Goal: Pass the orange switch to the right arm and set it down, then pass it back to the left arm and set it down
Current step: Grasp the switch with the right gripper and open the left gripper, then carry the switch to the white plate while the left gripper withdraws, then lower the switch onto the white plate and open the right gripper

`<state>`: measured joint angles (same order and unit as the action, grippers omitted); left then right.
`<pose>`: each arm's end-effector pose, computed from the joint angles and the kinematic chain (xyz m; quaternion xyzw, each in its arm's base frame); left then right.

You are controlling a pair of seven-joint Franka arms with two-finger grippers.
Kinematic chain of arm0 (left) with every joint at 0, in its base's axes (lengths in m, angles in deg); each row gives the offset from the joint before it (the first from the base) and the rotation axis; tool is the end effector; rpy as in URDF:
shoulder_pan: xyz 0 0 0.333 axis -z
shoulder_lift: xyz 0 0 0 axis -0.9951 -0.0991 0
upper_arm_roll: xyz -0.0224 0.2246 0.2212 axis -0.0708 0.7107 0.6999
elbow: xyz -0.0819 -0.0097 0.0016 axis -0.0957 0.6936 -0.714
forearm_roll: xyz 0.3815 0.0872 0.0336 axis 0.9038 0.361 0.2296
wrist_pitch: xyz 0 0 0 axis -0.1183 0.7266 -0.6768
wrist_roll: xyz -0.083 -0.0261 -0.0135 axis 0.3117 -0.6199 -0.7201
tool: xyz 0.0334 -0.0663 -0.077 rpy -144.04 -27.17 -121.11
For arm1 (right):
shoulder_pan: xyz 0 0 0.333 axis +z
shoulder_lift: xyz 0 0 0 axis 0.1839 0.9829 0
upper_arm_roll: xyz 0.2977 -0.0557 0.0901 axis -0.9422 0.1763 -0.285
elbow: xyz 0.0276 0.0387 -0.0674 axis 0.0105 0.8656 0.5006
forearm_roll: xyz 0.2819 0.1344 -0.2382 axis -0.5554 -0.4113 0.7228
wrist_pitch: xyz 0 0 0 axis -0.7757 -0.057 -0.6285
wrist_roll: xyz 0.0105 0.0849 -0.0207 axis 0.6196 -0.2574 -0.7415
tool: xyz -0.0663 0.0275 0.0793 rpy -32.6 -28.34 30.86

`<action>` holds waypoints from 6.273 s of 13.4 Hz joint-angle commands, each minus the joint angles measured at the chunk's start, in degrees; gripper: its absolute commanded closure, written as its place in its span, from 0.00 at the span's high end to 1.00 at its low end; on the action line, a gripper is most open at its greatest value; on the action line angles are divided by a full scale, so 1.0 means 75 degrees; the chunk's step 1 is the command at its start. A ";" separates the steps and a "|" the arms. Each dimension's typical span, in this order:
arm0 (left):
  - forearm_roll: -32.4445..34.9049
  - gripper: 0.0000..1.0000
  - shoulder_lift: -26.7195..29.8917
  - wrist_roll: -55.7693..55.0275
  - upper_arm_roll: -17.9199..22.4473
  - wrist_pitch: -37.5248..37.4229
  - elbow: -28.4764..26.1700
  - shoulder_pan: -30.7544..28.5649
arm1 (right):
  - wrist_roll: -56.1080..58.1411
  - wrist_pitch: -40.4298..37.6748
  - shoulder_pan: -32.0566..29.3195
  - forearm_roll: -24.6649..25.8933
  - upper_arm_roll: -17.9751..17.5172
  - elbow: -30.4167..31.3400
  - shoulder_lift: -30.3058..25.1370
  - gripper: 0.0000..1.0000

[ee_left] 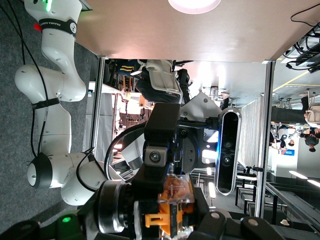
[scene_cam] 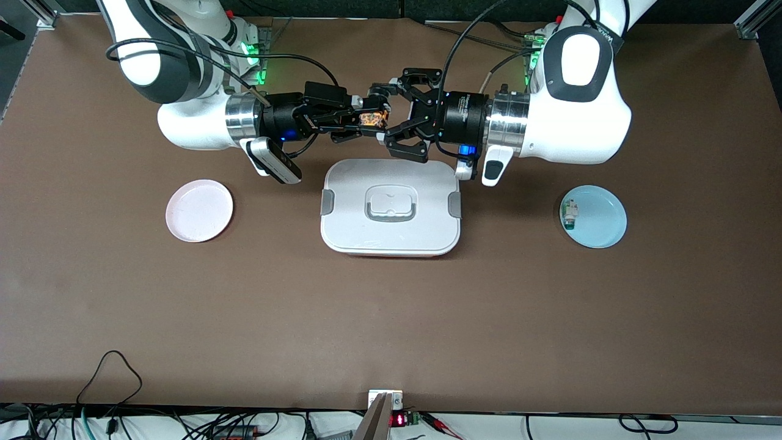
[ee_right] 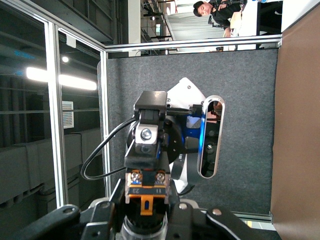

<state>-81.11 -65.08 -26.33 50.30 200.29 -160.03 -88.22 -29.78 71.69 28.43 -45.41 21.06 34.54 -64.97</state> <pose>0.5615 -0.3732 0.5472 0.5540 0.5013 -0.5278 0.4039 0.5212 0.3454 0.4894 -0.6408 0.0138 -0.0092 0.7676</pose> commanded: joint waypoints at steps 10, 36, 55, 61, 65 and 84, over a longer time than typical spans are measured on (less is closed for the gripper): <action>-0.0009 1.00 -0.0072 -0.0153 0.0029 0.0024 0.0155 0.0040 | 0.0672 0.0018 -0.0116 -0.0057 -0.0040 0.0108 -0.0040 0.24; 0.6523 1.00 0.0477 0.4942 -0.0182 -0.2281 0.0645 -0.0463 | 0.0940 -0.0157 -0.2764 1.0412 -0.0028 -0.0150 0.0042 0.20; 0.9916 1.00 0.1486 0.6957 0.2629 -0.4828 0.1315 0.0322 | 0.6822 0.2639 -0.3889 1.5857 -0.0040 0.1429 0.1050 0.20; 1.0010 1.00 0.1803 0.9232 0.3930 -0.4816 0.0694 0.0310 | 0.6859 0.3744 -0.3936 1.6021 -0.0028 0.2194 0.1214 0.20; 1.0467 1.00 0.1954 0.9433 0.3978 -0.4804 0.0485 0.0075 | 0.6848 0.4270 -0.3948 1.6021 -0.0028 0.2638 0.1226 0.20; 1.0081 1.00 0.3010 0.9786 0.4588 -0.3949 -0.0642 0.0134 | 0.5679 0.3153 -0.4159 1.6022 -0.0519 0.1086 0.1120 1.00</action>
<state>-4.49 -45.32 47.65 84.09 169.72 -161.92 -88.23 16.55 102.85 -2.20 75.13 19.59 49.06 -55.58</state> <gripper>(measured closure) 0.000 0.000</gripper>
